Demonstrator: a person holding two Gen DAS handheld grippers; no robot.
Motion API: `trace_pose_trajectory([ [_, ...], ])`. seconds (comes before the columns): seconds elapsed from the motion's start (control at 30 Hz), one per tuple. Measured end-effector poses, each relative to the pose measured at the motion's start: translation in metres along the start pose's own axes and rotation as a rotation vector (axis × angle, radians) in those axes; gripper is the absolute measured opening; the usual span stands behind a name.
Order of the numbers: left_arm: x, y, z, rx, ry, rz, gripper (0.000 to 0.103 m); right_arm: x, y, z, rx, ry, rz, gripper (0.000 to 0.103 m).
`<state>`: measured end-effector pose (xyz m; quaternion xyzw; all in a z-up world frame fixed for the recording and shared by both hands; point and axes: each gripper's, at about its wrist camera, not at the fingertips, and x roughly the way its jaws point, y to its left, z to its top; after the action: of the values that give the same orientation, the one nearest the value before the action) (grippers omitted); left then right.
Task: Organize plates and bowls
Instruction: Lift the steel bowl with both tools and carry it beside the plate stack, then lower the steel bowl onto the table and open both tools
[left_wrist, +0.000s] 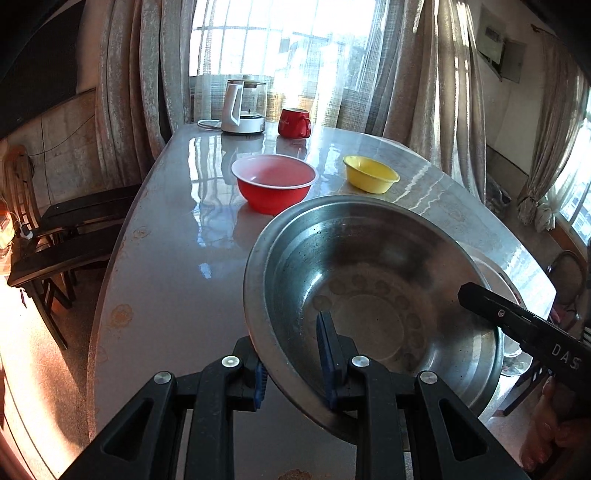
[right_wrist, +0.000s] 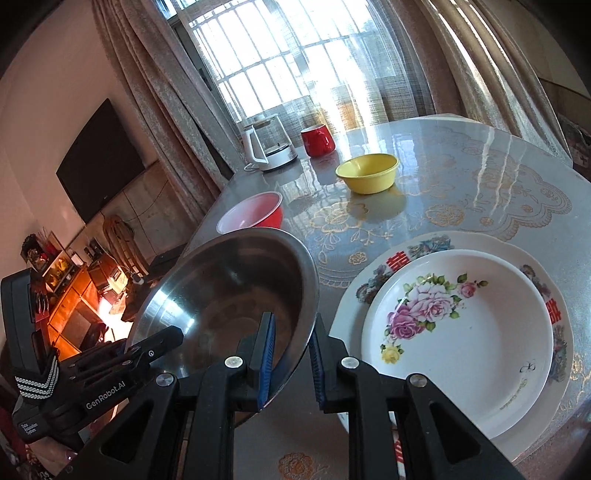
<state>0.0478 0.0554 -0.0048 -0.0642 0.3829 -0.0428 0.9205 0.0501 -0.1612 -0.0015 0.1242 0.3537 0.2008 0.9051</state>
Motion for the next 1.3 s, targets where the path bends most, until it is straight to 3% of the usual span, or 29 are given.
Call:
trace_pose_trajectory([
  [0.57,0.012,0.016,-0.019,-0.026,0.04,0.035,0.024,0.024,0.007,-0.016,-0.027,0.099,-0.02,0.021],
  [0.7,0.014,0.018,-0.02,-0.027,0.044,0.034,0.024,0.025,0.008,-0.018,-0.026,0.11,-0.01,0.028],
  [1.3,0.015,0.02,-0.018,-0.053,0.072,0.019,0.027,0.001,-0.003,-0.003,0.01,0.019,-0.042,0.032],
])
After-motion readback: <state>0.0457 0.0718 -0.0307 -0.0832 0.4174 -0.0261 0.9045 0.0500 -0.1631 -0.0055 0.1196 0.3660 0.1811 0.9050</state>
